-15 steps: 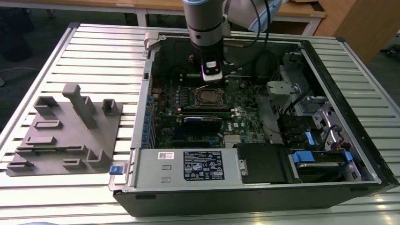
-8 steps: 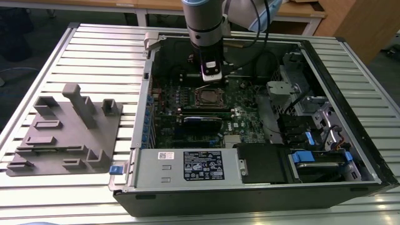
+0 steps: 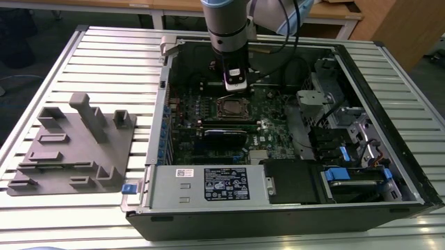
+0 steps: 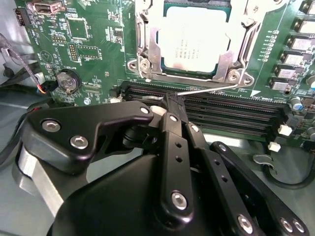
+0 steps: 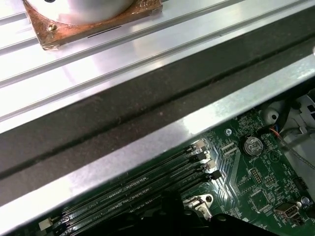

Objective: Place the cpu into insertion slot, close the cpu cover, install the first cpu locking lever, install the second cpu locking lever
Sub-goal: 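Install the first cpu locking lever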

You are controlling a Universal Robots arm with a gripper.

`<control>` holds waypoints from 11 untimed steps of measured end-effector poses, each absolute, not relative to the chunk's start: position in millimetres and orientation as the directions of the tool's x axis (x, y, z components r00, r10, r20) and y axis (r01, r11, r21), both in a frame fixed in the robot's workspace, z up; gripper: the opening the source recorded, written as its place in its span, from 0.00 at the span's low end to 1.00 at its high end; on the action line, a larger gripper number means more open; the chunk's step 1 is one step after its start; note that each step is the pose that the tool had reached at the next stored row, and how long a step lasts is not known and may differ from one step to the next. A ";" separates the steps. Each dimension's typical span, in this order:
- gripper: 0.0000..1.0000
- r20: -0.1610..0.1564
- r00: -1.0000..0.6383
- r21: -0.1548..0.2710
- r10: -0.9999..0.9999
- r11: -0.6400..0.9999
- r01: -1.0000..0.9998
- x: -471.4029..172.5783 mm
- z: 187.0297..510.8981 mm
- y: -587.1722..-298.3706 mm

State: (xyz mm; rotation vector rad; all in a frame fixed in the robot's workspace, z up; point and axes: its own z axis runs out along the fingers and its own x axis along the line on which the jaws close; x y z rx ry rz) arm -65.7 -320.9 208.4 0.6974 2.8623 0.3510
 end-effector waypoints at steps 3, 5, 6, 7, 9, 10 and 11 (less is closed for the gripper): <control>0.11 -0.113 -0.875 0.268 0.471 0.863 0.429 -65.7 208.4 -320.8; 0.11 -0.113 -0.875 0.268 0.471 0.862 0.429 -65.6 207.1 -320.7; 0.11 -0.114 -0.875 0.269 0.471 0.862 0.429 -65.7 206.2 -320.8; 0.11 -0.116 -0.875 0.269 0.471 0.862 0.429 -65.7 205.1 -320.8; 0.11 -0.118 -0.874 0.270 0.471 0.862 0.428 -65.7 202.7 -320.8; 0.11 -0.119 -0.874 0.271 0.471 0.862 0.427 -65.7 201.4 -320.8; 0.11 -0.121 -0.874 0.271 0.471 0.863 0.427 -65.7 200.2 -320.8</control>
